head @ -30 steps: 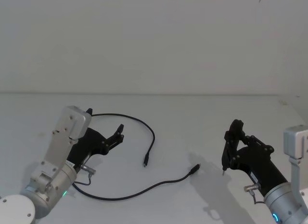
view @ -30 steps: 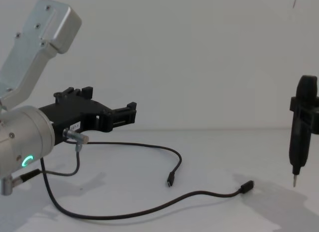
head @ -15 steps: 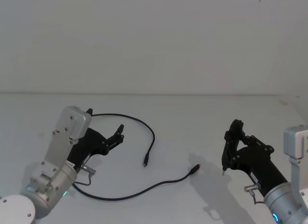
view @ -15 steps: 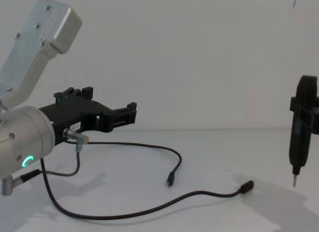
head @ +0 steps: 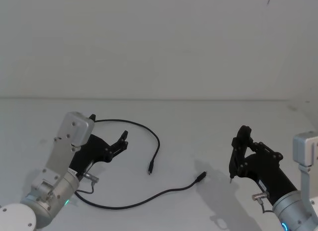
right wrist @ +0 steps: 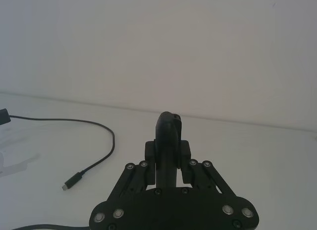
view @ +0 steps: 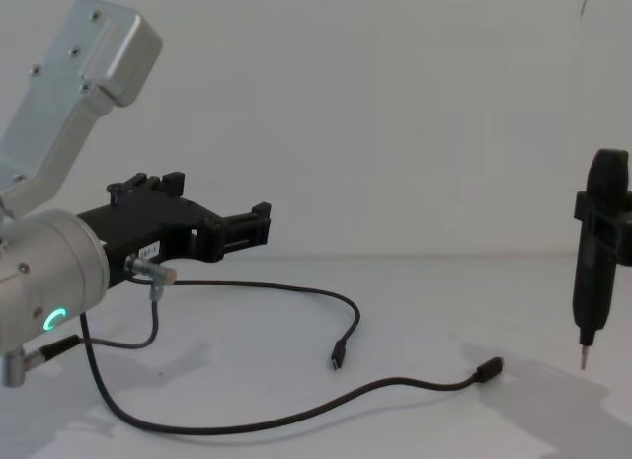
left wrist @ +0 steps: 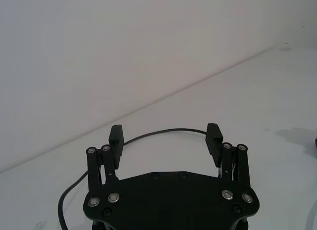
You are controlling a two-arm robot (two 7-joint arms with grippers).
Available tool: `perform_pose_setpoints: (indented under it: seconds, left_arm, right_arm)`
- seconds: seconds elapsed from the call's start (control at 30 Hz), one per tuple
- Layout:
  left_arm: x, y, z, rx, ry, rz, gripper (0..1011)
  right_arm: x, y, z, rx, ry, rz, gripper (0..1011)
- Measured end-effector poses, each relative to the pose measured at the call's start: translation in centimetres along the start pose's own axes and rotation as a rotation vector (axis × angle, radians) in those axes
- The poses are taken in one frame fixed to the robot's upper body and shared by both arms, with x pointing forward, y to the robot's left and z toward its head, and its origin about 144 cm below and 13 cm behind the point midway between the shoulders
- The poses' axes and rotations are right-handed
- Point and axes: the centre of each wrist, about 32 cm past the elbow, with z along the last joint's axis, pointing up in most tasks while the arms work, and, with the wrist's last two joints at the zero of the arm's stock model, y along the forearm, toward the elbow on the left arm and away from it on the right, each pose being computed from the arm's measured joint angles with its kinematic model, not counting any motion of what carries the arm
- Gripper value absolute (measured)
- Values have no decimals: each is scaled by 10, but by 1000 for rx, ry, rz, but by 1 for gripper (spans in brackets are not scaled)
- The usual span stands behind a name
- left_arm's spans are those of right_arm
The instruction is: Pick up the data cable with the one hand.
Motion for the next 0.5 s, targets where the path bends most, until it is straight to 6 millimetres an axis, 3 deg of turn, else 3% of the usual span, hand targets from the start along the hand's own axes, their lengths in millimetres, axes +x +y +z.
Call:
perform_pose_setpoints:
  seconds: [0.5]
  left_arm:
    - [3, 1, 3, 11, 1, -40, 1001]
  right_arm:
    - [0, 0, 0, 0, 0, 0, 279]
